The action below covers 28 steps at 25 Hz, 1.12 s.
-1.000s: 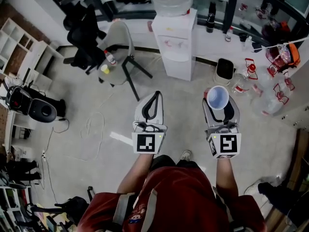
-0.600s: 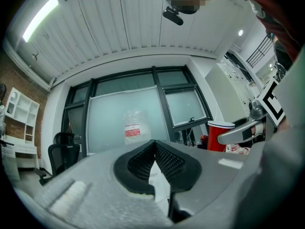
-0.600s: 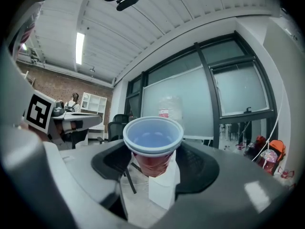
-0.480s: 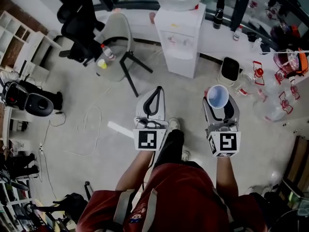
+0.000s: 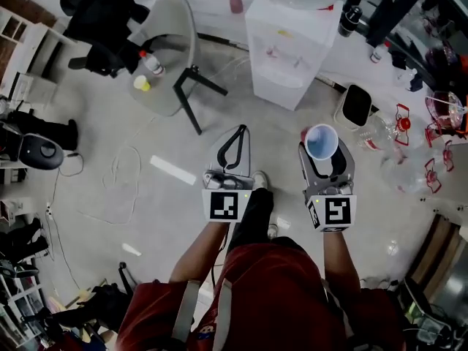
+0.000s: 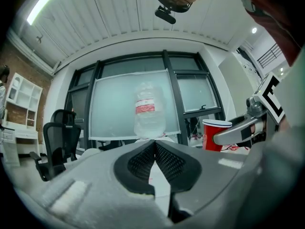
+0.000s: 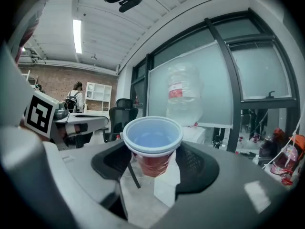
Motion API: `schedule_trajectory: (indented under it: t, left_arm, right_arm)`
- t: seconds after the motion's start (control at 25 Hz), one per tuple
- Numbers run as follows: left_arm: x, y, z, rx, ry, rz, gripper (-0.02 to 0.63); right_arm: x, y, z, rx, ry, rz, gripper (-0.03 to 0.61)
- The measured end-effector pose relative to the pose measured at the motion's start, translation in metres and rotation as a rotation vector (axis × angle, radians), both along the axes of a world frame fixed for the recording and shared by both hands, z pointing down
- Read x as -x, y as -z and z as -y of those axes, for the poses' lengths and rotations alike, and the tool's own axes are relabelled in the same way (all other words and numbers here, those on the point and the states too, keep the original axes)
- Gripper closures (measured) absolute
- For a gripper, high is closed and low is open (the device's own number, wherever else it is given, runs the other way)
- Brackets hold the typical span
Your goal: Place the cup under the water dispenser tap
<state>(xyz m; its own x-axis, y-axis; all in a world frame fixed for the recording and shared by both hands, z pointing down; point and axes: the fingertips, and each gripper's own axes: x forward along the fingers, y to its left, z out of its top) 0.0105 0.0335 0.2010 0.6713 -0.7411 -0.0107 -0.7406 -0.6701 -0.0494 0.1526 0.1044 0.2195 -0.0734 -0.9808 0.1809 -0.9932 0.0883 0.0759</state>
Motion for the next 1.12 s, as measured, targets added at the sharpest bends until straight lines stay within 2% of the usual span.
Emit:
schedule_trajectory:
  t: [0.24,0.52,0.76,0.88,1.12]
  left_arm:
    - [0.001,-0.043,0.073,0.022,-0.004,0.03,0.617]
    - [0.007,-0.087,0.131,0.023,0.011,0.063,0.617]
    - [0.004,-0.121,0.162,0.034,0.03,0.093,0.617]
    - [-0.003,-0.145,0.172,0.06,0.04,0.088,0.617]
    - [-0.025,-0.196,0.185,0.085,0.04,0.133,0.617]
  right_arm:
    - [0.007,-0.038,0.084,0.024,0.014,-0.007,0.291]
    - [0.012,-0.098,0.15,0.105,0.049,-0.021,0.293]
    - [0.003,-0.156,0.183,0.179,0.055,-0.005,0.293]
    - [-0.004,-0.188,0.199,0.201,0.062,0.003,0.293]
    - [-0.021,-0.254,0.234,0.239,0.088,0.006,0.293]
